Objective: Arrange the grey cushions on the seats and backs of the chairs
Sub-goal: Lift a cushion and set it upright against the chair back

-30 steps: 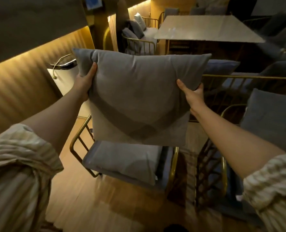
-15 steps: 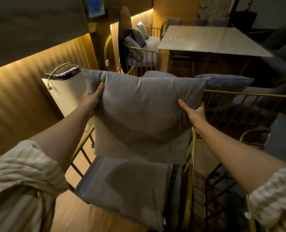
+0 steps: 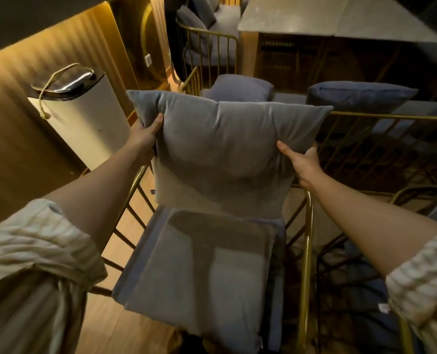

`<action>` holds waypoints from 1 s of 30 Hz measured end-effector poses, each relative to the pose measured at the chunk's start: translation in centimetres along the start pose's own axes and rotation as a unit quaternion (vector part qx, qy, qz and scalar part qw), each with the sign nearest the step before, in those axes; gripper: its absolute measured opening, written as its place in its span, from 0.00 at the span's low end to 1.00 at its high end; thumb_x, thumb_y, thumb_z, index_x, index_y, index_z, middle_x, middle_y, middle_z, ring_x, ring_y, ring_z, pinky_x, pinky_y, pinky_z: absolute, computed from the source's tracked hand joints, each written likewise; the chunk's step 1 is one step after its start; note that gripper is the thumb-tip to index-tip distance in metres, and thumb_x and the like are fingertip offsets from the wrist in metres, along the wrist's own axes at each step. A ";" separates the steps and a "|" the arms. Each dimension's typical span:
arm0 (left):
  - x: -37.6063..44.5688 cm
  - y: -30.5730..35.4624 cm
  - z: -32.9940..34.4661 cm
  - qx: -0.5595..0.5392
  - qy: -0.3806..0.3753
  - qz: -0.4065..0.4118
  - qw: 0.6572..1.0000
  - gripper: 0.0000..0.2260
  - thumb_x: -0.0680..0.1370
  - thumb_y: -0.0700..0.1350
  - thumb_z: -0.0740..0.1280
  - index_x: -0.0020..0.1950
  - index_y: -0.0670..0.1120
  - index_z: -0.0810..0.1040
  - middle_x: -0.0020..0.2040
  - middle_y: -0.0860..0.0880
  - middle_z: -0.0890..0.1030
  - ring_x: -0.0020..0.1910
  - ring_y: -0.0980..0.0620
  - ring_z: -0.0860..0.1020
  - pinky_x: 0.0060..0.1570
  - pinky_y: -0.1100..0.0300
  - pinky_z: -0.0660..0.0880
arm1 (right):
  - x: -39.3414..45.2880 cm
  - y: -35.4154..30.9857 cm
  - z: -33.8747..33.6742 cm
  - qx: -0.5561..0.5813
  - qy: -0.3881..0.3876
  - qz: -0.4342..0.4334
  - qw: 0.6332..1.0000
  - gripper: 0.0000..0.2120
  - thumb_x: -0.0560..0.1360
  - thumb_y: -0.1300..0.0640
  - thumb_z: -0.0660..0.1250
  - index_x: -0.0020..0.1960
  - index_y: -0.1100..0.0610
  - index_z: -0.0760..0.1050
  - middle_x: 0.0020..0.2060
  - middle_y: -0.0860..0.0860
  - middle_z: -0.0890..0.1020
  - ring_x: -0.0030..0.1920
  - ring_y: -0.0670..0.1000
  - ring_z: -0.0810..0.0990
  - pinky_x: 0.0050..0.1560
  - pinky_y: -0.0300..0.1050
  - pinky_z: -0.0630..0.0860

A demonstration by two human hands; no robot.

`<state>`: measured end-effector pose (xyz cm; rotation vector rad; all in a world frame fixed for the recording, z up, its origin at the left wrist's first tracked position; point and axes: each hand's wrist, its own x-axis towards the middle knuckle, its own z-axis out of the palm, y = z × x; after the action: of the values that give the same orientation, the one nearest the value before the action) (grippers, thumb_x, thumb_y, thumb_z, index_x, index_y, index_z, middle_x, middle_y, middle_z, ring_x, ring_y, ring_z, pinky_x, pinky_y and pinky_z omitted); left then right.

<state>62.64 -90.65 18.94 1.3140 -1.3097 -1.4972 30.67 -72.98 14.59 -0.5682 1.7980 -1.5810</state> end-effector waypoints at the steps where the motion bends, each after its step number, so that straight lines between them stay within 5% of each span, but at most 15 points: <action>1: 1.0 -0.5 -0.1 0.002 -0.010 -0.001 1.000 0.36 0.74 0.61 0.70 0.77 0.51 0.61 0.72 0.47 0.70 0.73 0.42 0.68 0.71 0.38 0.65 | 0.4 0.3 0.4 -0.007 0.000 0.003 1.000 0.58 0.59 0.40 0.81 0.79 0.51 0.53 0.75 0.53 0.68 0.73 0.56 0.69 0.71 0.60 0.69; 9: 10.0 -5.4 0.4 0.041 -0.089 -0.035 0.995 0.29 0.78 0.58 0.66 0.77 0.51 0.62 0.71 0.48 0.71 0.71 0.45 0.70 0.71 0.42 0.67 | 5.2 4.8 3.0 -0.042 0.042 0.044 0.997 0.54 0.64 0.46 0.81 0.80 0.50 0.52 0.76 0.52 0.65 0.75 0.55 0.66 0.73 0.58 0.67; 16: 16.5 -11.0 3.0 0.137 -0.098 -0.058 0.984 0.31 0.78 0.61 0.64 0.77 0.50 0.61 0.71 0.47 0.72 0.70 0.43 0.71 0.66 0.45 0.72 | 8.4 11.0 3.8 -0.091 0.101 0.089 0.987 0.66 0.49 0.30 0.79 0.79 0.48 0.53 0.76 0.50 0.65 0.75 0.55 0.66 0.74 0.59 0.66; 21: 19.1 -15.6 3.2 0.209 -0.103 -0.098 0.968 0.28 0.80 0.61 0.60 0.76 0.49 0.62 0.72 0.44 0.71 0.70 0.40 0.70 0.64 0.43 0.72 | 9.9 13.8 5.2 -0.170 0.098 0.135 0.971 0.50 0.69 0.44 0.77 0.80 0.55 0.52 0.77 0.54 0.64 0.76 0.57 0.64 0.74 0.54 0.63; 25: 21.1 -15.9 5.5 0.205 -0.101 -0.118 0.966 0.29 0.81 0.60 0.59 0.78 0.49 0.58 0.75 0.43 0.67 0.73 0.38 0.66 0.67 0.38 0.69 | 11.4 14.6 5.6 -0.229 0.139 0.159 0.950 0.41 0.74 0.46 0.72 0.79 0.58 0.55 0.76 0.57 0.65 0.75 0.60 0.65 0.72 0.55 0.65; 30: 22.0 -16.2 6.0 0.187 -0.094 -0.138 0.968 0.34 0.79 0.58 0.64 0.79 0.49 0.52 0.75 0.44 0.65 0.73 0.40 0.66 0.68 0.44 0.69 | 10.9 16.0 6.7 -0.225 0.142 0.194 0.944 0.36 0.79 0.56 0.68 0.80 0.56 0.53 0.77 0.56 0.64 0.75 0.60 0.66 0.74 0.53 0.65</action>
<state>53.82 -106.99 -1.91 1.6819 -1.6458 -1.6486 29.78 -82.50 -3.53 -0.1625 2.3420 -1.0240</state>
